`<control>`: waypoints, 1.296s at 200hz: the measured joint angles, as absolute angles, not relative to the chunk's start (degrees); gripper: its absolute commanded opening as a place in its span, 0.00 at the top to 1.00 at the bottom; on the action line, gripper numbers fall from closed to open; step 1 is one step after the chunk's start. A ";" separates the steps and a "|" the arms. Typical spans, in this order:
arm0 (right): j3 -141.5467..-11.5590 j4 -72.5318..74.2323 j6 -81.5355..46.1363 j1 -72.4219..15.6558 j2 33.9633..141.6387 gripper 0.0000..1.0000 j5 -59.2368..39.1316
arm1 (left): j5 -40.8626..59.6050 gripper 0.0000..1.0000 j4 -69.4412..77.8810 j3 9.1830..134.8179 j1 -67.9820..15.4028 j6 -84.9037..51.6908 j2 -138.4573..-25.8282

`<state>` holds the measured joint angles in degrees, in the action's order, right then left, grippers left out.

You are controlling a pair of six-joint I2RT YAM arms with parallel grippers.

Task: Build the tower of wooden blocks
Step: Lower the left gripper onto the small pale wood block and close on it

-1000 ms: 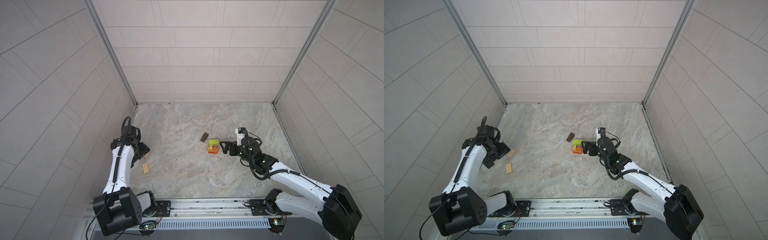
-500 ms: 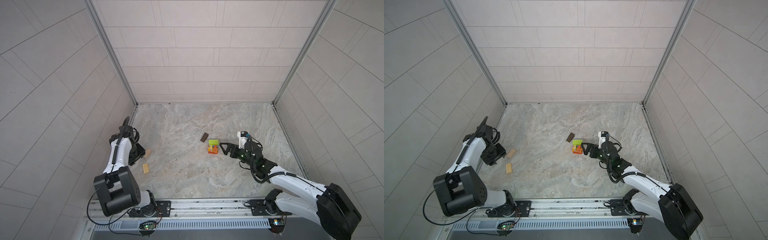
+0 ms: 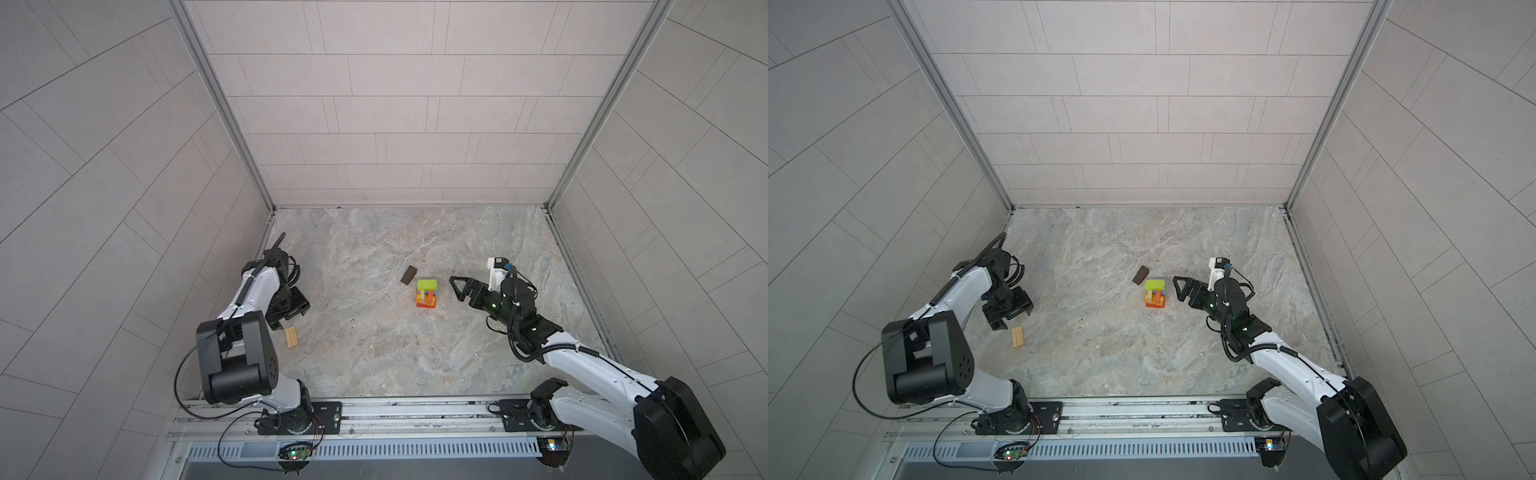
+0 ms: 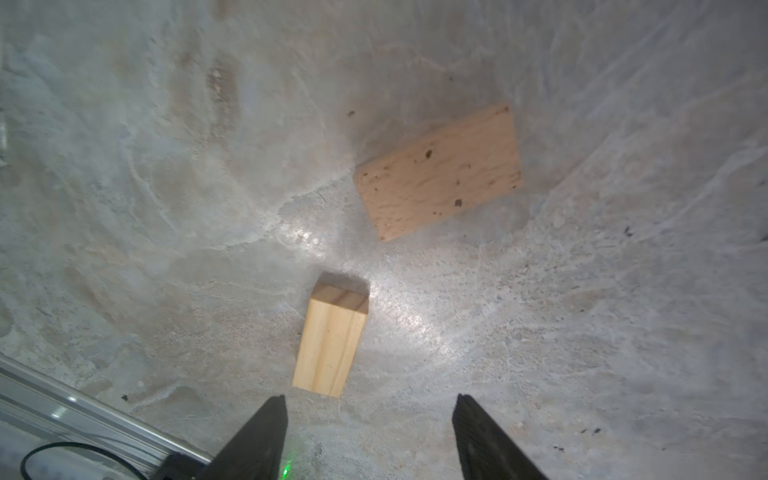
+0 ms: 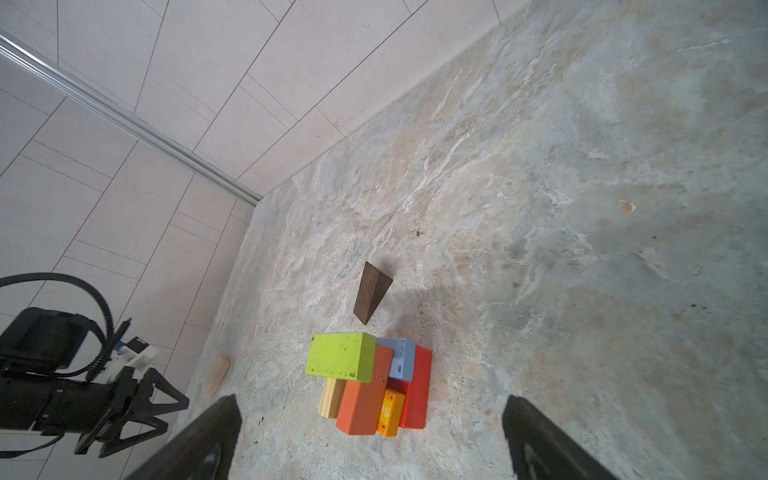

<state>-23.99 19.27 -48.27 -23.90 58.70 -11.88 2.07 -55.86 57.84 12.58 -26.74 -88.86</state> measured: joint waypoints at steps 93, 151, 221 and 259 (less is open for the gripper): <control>-23.99 18.92 -48.25 -23.18 58.00 0.00 -12.69 | -1.37 0.42 -53.98 56.97 6.59 -26.22 -94.13; -23.99 18.61 -48.21 -22.44 58.00 0.00 -12.73 | -8.43 0.30 -55.20 56.34 4.93 -29.34 -94.11; -23.97 18.65 -48.21 -22.33 58.00 0.00 -12.93 | -3.20 0.29 -48.80 50.41 4.80 -27.09 -89.41; -23.97 18.63 -48.18 -22.33 58.00 0.00 -13.08 | 2.04 0.30 -43.88 47.05 8.03 -23.38 -85.71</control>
<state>-23.97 18.63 -48.18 -22.33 58.00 -13.08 2.04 -43.88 47.05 8.03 -23.38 -85.71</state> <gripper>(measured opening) 0.997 0.705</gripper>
